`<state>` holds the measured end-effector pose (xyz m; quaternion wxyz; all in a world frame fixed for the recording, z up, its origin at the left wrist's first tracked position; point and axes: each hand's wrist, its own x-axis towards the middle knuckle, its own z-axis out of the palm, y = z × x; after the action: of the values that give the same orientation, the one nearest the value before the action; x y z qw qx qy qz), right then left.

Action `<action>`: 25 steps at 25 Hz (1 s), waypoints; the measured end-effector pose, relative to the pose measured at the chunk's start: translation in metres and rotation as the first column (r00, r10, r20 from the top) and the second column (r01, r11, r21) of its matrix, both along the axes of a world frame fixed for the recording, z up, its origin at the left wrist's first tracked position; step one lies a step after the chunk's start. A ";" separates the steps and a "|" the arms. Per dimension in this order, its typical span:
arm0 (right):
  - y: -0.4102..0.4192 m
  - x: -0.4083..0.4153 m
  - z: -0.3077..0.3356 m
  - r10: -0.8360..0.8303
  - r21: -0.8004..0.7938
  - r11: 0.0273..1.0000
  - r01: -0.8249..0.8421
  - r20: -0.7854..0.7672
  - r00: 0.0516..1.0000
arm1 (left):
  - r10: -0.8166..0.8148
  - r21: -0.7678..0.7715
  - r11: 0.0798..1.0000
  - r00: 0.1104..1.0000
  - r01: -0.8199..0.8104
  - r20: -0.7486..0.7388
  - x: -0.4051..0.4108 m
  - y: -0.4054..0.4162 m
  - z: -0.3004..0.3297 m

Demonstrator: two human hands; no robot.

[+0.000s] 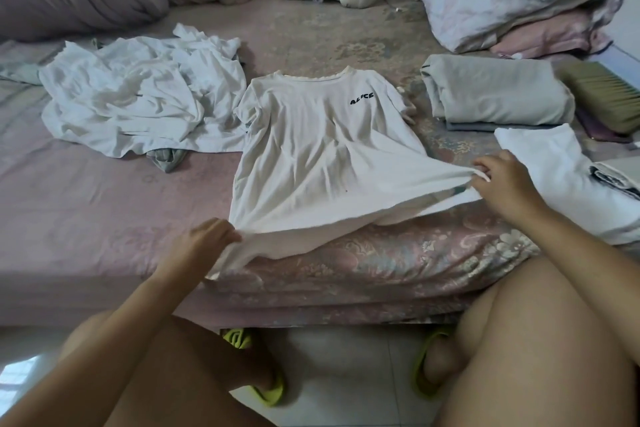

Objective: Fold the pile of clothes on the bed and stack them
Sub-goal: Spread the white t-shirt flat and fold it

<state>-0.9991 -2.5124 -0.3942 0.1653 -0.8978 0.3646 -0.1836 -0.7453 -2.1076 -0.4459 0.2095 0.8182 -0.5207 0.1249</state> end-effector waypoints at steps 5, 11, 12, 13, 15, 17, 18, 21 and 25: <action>-0.014 -0.034 -0.027 0.320 0.049 0.940 -0.339 -0.480 0.817 | 0.079 0.471 0.877 0.995 -0.095 0.055 0.001 0.013 -0.029; -0.004 -0.034 -0.031 -0.160 0.477 0.868 0.137 0.008 0.987 | 0.535 0.197 0.769 0.444 -0.608 -0.719 0.008 0.000 0.000; 0.001 -0.029 -0.030 -0.306 0.664 0.731 0.156 0.115 0.945 | 0.476 0.120 0.746 0.398 -0.656 -0.784 0.007 -0.001 0.004; 0.007 -0.024 -0.029 -0.419 0.791 0.598 0.128 0.173 0.891 | 0.422 0.064 0.726 0.370 -0.684 -0.828 0.006 -0.002 0.007; 0.017 -0.016 -0.031 -0.517 0.890 0.450 0.065 0.201 0.832 | 0.366 0.028 0.727 0.352 -0.686 -0.861 0.002 -0.006 0.011; 0.021 -0.014 -0.033 -0.524 0.868 0.481 0.122 0.173 0.834 | 0.368 0.006 0.725 0.379 -0.689 -0.849 -0.002 -0.010 0.022; 0.022 -0.016 -0.031 -0.521 0.823 0.535 0.189 0.145 0.841 | 0.391 -0.020 0.707 0.415 -0.707 -0.822 -0.002 -0.009 0.028; 0.016 -0.027 -0.023 -0.509 0.696 0.645 0.316 0.083 0.857 | 0.471 -0.130 0.664 0.547 -0.736 -0.692 -0.002 -0.001 0.051; 0.014 -0.035 -0.018 -0.561 0.883 0.459 0.100 0.200 0.803 | 0.490 0.004 0.699 0.474 -0.716 -0.731 -0.008 0.011 0.044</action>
<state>-1.0339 -2.4981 -0.4124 0.6164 -0.5389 0.5283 -0.2247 -0.7529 -2.0961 -0.4020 0.4494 0.8909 -0.0518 -0.0412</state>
